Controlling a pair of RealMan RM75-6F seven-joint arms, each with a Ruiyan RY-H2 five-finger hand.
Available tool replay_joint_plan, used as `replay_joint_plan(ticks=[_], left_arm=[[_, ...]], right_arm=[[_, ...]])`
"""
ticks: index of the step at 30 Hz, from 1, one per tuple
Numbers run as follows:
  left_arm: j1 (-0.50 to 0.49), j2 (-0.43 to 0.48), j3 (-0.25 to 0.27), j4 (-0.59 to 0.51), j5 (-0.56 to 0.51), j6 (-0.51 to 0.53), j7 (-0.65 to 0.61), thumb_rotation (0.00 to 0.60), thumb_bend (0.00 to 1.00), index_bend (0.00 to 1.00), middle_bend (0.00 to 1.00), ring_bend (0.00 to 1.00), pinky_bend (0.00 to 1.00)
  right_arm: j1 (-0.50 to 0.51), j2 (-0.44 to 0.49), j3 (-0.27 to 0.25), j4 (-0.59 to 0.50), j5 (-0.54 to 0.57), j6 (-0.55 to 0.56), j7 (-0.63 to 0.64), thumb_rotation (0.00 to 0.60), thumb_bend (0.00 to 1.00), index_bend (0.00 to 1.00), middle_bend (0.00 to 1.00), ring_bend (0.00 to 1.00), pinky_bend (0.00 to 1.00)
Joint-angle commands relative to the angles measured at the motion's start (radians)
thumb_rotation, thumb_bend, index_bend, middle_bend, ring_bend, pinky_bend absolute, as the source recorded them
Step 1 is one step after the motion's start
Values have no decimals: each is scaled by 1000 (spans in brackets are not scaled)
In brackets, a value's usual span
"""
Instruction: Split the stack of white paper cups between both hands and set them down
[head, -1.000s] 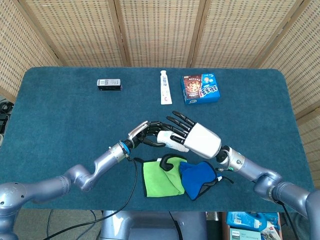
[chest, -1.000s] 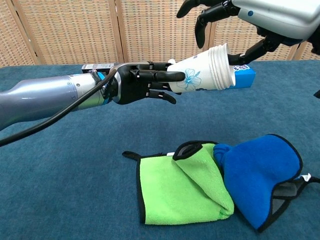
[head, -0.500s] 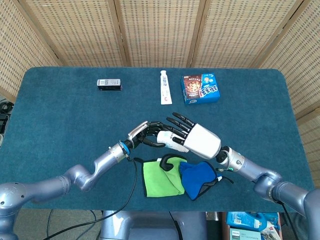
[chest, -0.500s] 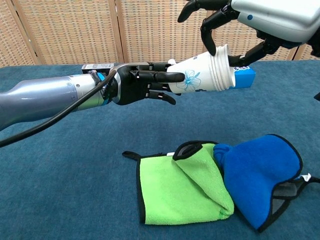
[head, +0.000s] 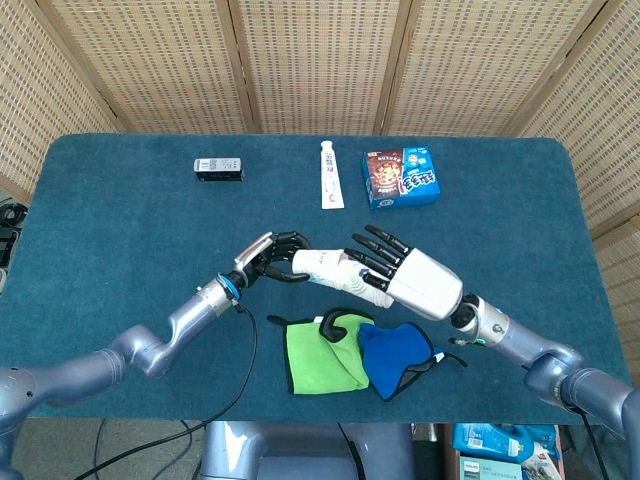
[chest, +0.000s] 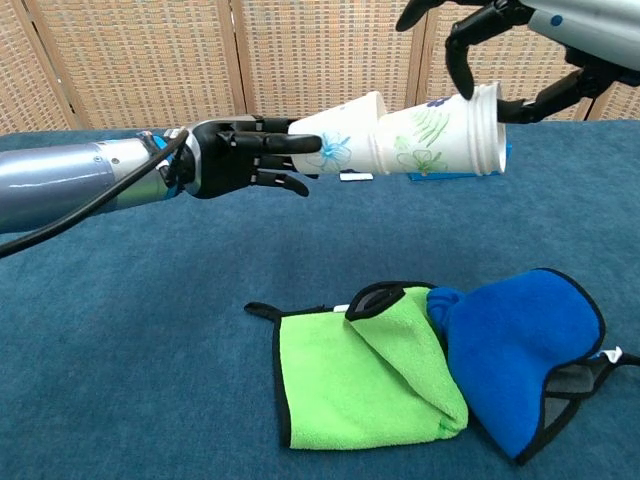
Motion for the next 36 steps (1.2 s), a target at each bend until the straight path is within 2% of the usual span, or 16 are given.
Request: replay_joint_plan(ticks=[1, 8, 14, 19, 22, 25, 29, 32, 36], left_arm=[[22, 35, 15, 5, 13, 16, -17, 600, 111, 523, 514, 442, 451], [74, 152, 44, 21, 41, 68, -11, 600, 112, 523, 514, 442, 451], [130, 272, 88, 47, 58, 120, 171, 600, 111, 523, 514, 442, 451], [169, 329, 128, 74, 44, 133, 462, 600, 112, 523, 514, 442, 451], [182, 359, 153, 68, 17, 103, 673, 600, 111, 523, 514, 442, 451], [198, 371, 149, 40, -42, 93, 849, 600, 112, 523, 514, 442, 451], [206, 373, 146, 27, -87, 88, 970, 600, 114, 526, 514, 442, 451], [211, 363, 150, 31, -131, 85, 1123, 600, 115, 528, 514, 442, 451], [222, 333, 145, 38, -186, 102, 1264, 600, 118, 528, 514, 442, 451]], right_arm=[[-19, 21, -14, 3, -10, 20, -10, 600, 608, 676, 303, 151, 196], [-60, 76, -55, 13, -31, 38, -40, 600, 608, 677, 304, 151, 195], [-74, 114, -88, 52, -56, 17, -82, 600, 608, 677, 304, 152, 218], [-55, 153, -119, 113, -88, -39, -126, 600, 608, 677, 310, 158, 221], [-29, 179, -144, 146, -119, -98, -166, 600, 608, 677, 316, 164, 221], [-6, 191, -168, 159, -143, -153, -194, 600, 608, 676, 322, 168, 221], [12, 194, -186, 164, -162, -194, -216, 600, 608, 677, 327, 169, 221], [33, 198, -202, 161, -176, -243, -234, 600, 608, 677, 328, 170, 222], [69, 205, -224, 145, -196, -317, -254, 600, 608, 676, 332, 177, 240]])
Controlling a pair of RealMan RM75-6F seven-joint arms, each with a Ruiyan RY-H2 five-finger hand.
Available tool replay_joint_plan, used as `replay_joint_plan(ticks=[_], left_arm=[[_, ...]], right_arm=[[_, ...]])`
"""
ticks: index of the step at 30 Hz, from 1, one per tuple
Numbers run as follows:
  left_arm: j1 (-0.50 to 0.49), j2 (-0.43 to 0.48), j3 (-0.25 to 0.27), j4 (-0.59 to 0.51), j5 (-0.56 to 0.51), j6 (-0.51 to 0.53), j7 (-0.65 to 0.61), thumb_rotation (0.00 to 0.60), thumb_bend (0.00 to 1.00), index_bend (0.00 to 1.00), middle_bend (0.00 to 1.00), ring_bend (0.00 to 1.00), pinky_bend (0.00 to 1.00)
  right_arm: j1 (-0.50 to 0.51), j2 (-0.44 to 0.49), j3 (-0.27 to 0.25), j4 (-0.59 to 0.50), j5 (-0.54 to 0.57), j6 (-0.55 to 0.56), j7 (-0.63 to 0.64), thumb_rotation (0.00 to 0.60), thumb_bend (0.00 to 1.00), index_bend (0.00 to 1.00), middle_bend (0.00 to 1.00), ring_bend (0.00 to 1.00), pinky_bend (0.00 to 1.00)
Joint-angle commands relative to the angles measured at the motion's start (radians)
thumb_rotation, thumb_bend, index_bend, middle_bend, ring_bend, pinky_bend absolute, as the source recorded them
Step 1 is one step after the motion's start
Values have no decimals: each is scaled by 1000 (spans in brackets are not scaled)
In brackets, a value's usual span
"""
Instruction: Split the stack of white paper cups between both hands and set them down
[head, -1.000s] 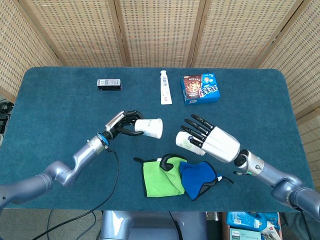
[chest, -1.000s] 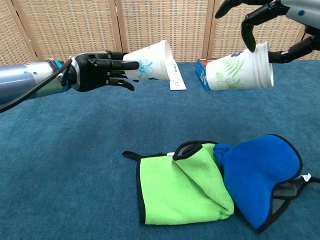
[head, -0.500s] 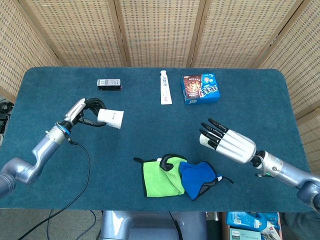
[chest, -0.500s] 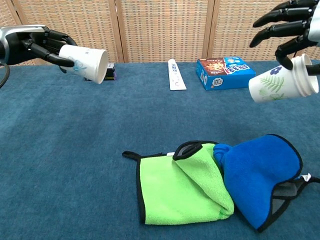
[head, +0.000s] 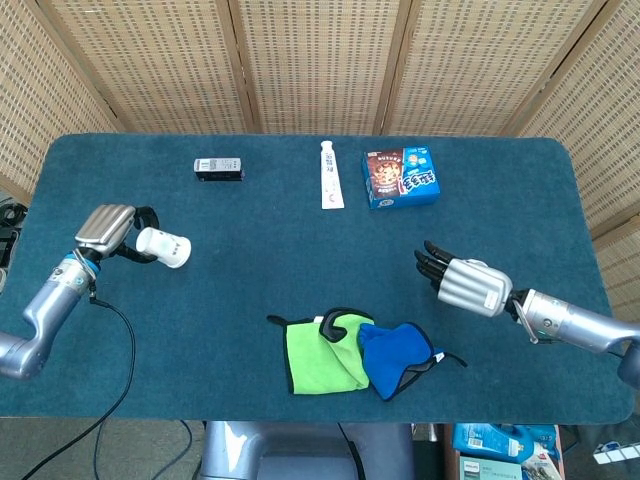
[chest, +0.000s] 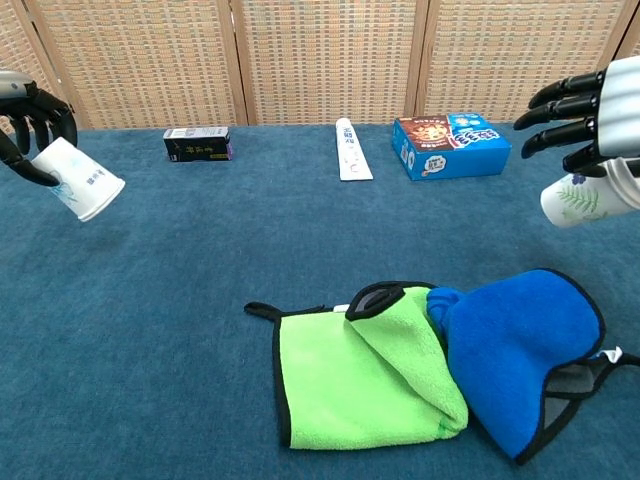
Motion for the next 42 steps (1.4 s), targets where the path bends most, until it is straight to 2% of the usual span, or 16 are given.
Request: replay_joint_plan(ticks=[1, 6, 10, 12, 14, 16, 18, 19, 26, 32, 35, 38, 40, 42], left_arm=[[23, -31, 1, 5, -84, 13, 173, 600, 118, 528, 514, 442, 451], [32, -76, -1, 35, -102, 17, 226, 600, 120, 529, 514, 442, 451], [40, -113, -1, 73, -73, 30, 193, 600, 120, 528, 513, 442, 451], [42, -124, 2, 89, -60, 31, 181, 600, 120, 519, 467, 409, 450], [43, -131, 4, 99, -48, 24, 163, 600, 120, 406, 317, 297, 426], [42, -130, 6, 98, -37, 16, 142, 600, 120, 163, 108, 136, 359], [42, -126, 6, 93, -27, 12, 121, 600, 120, 19, 10, 49, 316], [42, -124, 4, 91, -20, 15, 110, 600, 120, 0, 0, 26, 305], [59, -75, -15, 29, 24, 79, 25, 600, 120, 0, 0, 0, 283], [82, -22, -36, -32, 16, 117, 6, 600, 120, 0, 0, 0, 190], [101, 11, -45, -76, 9, 144, 3, 600, 120, 0, 0, 0, 132], [130, 49, -49, -130, 2, 182, 6, 600, 120, 0, 0, 0, 56], [165, 80, -49, -181, -4, 229, 17, 600, 119, 0, 0, 0, 8], [195, 101, -45, -218, -9, 268, 40, 600, 112, 0, 0, 0, 0]], right_arm=[[41, 11, -26, -21, -23, -73, -23, 600, 608, 676, 333, 179, 250], [83, 15, -48, -58, -31, -169, -34, 600, 608, 677, 343, 190, 270], [98, -3, -61, -54, -28, -216, -35, 600, 608, 677, 344, 193, 280], [99, -12, -62, -48, -23, -221, -35, 600, 604, 655, 330, 194, 281], [99, -22, -57, -33, -16, -218, -41, 600, 491, 537, 291, 194, 280], [96, -30, -52, -19, -7, -218, -53, 600, 209, 346, 217, 183, 261], [92, -36, -45, -13, 7, -219, -60, 600, 43, 261, 163, 156, 222], [89, -40, -40, -10, 15, -221, -66, 600, 6, 239, 145, 141, 202], [63, -56, -6, -17, 63, -184, -111, 600, 0, 217, 124, 126, 182], [28, -16, 32, -67, 112, -105, -120, 600, 0, 211, 116, 120, 182], [-9, 11, 61, -111, 158, -47, -112, 600, 0, 199, 106, 110, 170], [-69, 38, 96, -173, 227, 19, -100, 600, 0, 150, 58, 55, 103], [-141, 59, 126, -253, 314, 66, -86, 600, 0, 91, 20, 18, 45], [-199, 77, 143, -328, 386, 89, -87, 600, 0, 25, 0, 0, 5]])
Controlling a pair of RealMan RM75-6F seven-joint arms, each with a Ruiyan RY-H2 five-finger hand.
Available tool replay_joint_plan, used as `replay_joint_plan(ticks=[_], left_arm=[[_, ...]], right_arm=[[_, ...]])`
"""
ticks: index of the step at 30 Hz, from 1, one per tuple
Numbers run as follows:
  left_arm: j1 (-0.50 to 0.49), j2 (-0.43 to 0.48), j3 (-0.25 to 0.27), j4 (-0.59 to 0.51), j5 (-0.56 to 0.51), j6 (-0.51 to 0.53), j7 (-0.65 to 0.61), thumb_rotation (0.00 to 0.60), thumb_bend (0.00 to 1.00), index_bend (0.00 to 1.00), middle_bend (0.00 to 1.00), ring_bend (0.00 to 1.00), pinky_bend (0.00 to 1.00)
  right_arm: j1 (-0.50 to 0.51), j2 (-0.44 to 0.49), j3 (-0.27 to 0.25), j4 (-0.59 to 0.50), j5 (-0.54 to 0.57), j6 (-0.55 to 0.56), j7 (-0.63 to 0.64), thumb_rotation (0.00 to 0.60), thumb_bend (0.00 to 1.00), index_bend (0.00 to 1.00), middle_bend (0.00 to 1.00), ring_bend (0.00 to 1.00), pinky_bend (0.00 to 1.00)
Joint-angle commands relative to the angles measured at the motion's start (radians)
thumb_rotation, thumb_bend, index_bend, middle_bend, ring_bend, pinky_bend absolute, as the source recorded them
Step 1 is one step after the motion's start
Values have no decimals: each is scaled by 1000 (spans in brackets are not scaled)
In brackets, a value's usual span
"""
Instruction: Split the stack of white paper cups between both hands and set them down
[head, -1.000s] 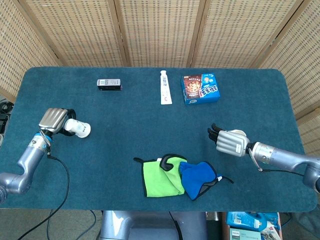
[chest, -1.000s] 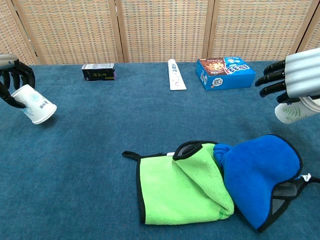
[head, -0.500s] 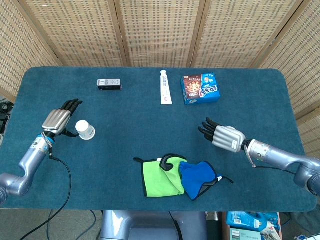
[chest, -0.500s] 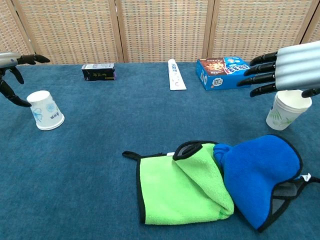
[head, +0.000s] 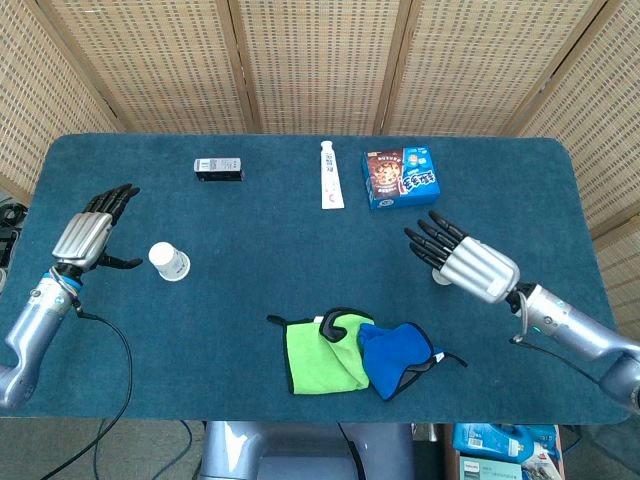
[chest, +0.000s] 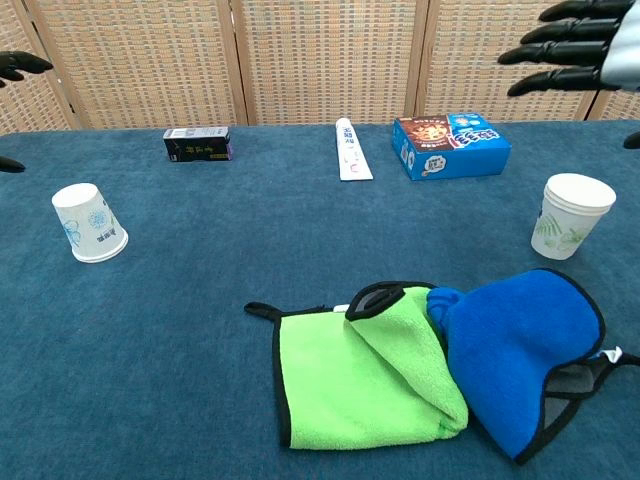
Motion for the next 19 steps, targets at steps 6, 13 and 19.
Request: replay_joint_plan(ticks=[6, 13, 19], left_arm=[[221, 75, 32, -215, -20, 325, 181, 600, 78, 0, 0, 0, 0], [322, 65, 65, -264, 8, 461, 267, 600, 79, 0, 0, 0, 0], [365, 67, 78, -276, 33, 491, 264, 600, 78, 0, 0, 0, 0]], right_arm=[[-359, 67, 65, -437, 391, 183, 74, 600, 0, 0, 0, 0, 0], [-473, -3, 34, -429, 376, 262, 89, 600, 0, 0, 0, 0, 0], [-533, -44, 37, -406, 350, 310, 111, 600, 0, 0, 0, 0, 0]])
